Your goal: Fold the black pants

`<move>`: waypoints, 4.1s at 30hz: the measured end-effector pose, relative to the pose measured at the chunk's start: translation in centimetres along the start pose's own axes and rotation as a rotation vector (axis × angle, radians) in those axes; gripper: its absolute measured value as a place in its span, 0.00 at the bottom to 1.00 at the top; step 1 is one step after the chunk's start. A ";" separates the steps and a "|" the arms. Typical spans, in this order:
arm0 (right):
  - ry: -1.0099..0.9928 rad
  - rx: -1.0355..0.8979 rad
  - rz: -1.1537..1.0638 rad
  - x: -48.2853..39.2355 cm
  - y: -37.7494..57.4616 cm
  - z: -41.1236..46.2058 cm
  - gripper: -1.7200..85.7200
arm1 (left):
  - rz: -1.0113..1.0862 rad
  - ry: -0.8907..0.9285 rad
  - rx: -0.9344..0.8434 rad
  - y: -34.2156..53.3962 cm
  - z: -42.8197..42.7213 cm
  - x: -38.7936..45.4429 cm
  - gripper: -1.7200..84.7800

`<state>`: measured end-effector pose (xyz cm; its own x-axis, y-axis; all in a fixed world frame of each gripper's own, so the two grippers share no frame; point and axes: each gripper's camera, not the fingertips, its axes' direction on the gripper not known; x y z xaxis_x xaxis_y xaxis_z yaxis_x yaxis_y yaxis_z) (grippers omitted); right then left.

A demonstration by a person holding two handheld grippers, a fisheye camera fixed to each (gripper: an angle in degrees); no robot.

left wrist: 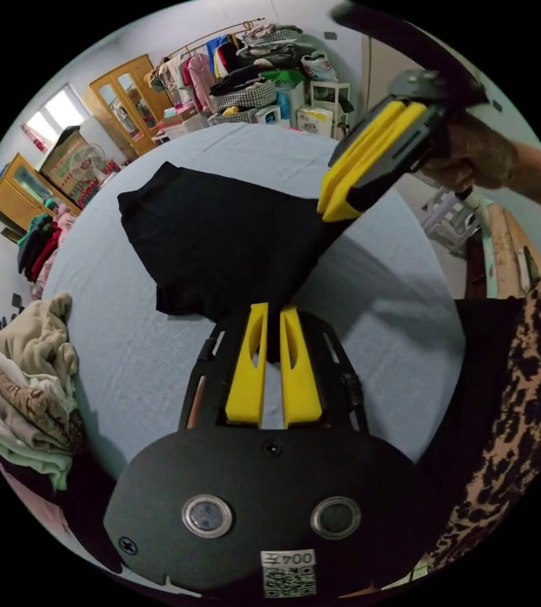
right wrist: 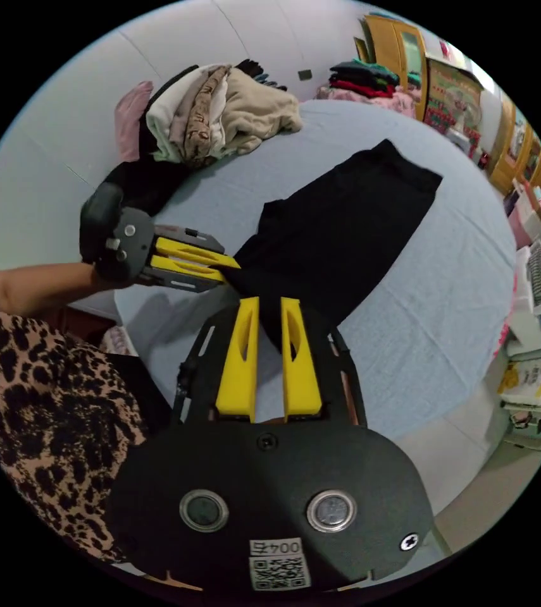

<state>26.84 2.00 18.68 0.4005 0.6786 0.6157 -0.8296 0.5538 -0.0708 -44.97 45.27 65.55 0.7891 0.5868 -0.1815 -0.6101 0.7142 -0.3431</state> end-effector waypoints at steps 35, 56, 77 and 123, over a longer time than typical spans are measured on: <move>-0.068 -0.194 -0.141 -4.3 -8.5 -15.5 0.07 | 0.110 0.442 -0.267 -11.9 -10.0 -6.0 0.05; -0.169 -0.332 0.136 15.7 -24.4 -10.2 0.08 | -0.074 0.301 -0.452 -24.7 4.0 -23.4 0.05; -0.100 -0.264 0.220 6.8 -16.0 -13.3 0.17 | -0.571 0.453 0.201 2.6 -8.8 -20.3 0.10; -0.143 -0.014 0.285 12.5 -4.1 -25.1 0.07 | -0.270 0.328 0.177 6.7 -13.2 -10.9 0.08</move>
<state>44.96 20.31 6.98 0.0934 0.7334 0.6733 -0.8947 0.3585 -0.2664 -56.76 38.62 53.06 0.8849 0.2397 -0.3994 -0.3601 0.8959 -0.2602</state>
